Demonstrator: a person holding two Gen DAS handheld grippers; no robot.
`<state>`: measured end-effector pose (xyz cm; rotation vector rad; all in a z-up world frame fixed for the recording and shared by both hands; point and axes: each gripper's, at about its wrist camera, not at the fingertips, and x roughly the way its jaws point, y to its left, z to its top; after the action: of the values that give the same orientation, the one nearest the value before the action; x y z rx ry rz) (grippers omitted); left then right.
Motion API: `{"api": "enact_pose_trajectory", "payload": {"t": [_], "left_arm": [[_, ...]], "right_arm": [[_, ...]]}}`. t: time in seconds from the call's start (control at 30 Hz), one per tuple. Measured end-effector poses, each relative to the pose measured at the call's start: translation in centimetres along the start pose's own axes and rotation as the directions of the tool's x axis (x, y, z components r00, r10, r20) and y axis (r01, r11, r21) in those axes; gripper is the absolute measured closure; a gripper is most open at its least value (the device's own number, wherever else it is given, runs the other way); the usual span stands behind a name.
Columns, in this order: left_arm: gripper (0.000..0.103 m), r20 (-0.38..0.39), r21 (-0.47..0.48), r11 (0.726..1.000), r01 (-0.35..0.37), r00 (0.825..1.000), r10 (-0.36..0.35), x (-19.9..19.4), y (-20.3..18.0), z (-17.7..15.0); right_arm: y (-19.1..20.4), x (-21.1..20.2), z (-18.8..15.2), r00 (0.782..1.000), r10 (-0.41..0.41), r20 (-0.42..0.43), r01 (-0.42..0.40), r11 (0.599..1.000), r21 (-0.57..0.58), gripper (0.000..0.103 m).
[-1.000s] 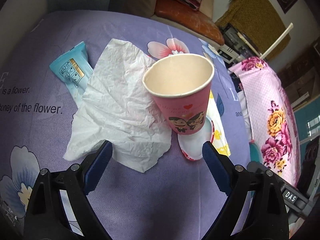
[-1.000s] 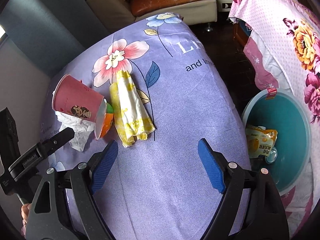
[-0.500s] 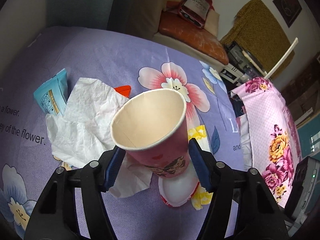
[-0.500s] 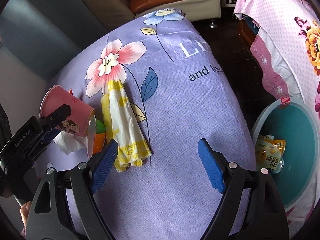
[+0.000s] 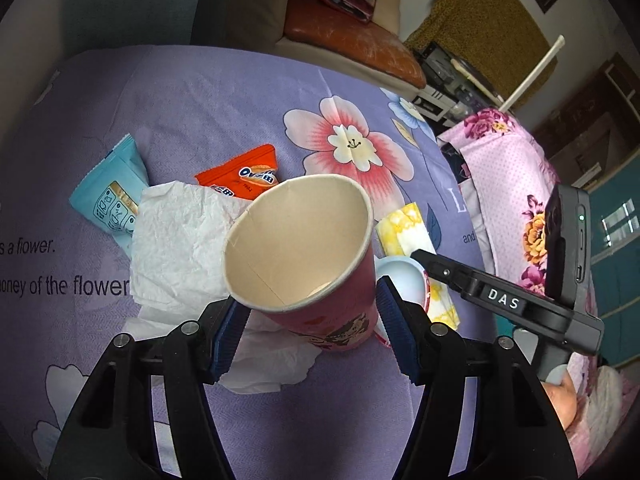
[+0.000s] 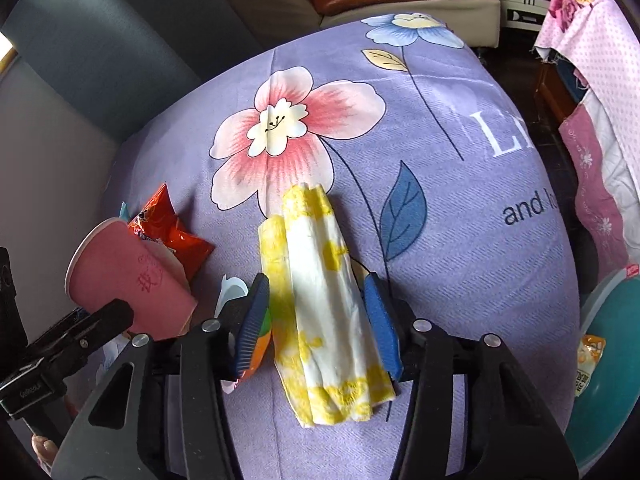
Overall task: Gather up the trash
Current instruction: 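Grasp the yellow-patterned tissue pack with the right tool while the left tool holds the cup, then lift and carry the cup and the tissue pack over the teal bin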
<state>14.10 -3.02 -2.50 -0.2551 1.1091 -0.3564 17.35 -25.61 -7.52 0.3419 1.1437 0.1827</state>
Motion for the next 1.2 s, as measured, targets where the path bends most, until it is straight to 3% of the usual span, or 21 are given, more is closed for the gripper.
{"api": "enact_pose_trajectory", "payload": {"t": [0.07,0.1,0.2,0.5,0.63,1.0,1.2], "left_arm": [[0.039,-0.008,0.012,1.0,0.009,1.0,-0.009,-0.1,0.1,-0.2],[0.039,-0.013,0.022,1.0,0.011,1.0,-0.011,-0.1,0.1,-0.4],[0.039,-0.029,0.054,0.998,0.014,1.0,-0.012,-0.4,-0.2,-0.8],[0.039,-0.066,0.153,0.988,0.005,0.998,0.005,-1.2,-1.9,-3.6],[0.039,-0.114,0.136,0.99,0.024,0.994,-0.008,-0.9,-2.0,-5.9],[0.038,-0.174,0.124,0.992,-0.02,0.984,0.042,-0.4,-2.1,-10.7],[0.021,-0.156,0.159,0.987,-0.033,0.986,0.059,-1.6,-2.8,-11.8]], "right_arm": [[0.4,0.3,0.3,1.0,-0.025,0.014,0.025,0.999,-0.02,0.071],[0.4,0.5,0.4,1.0,-0.021,0.004,0.021,1.0,-0.021,0.086],[0.2,0.3,0.2,0.999,-0.036,0.005,0.036,0.999,-0.012,0.094],[-2.4,-3.9,-3.5,0.999,-0.016,0.037,0.014,0.998,0.054,0.095],[-3.3,-5.9,-5.9,0.999,-0.001,0.048,-0.003,0.997,0.082,0.095],[-3.6,-9.9,-10.6,0.997,0.023,0.078,-0.03,0.995,0.091,0.095],[-2.8,-10.6,-12.7,0.996,0.036,0.079,-0.042,0.996,0.077,0.095]]}}
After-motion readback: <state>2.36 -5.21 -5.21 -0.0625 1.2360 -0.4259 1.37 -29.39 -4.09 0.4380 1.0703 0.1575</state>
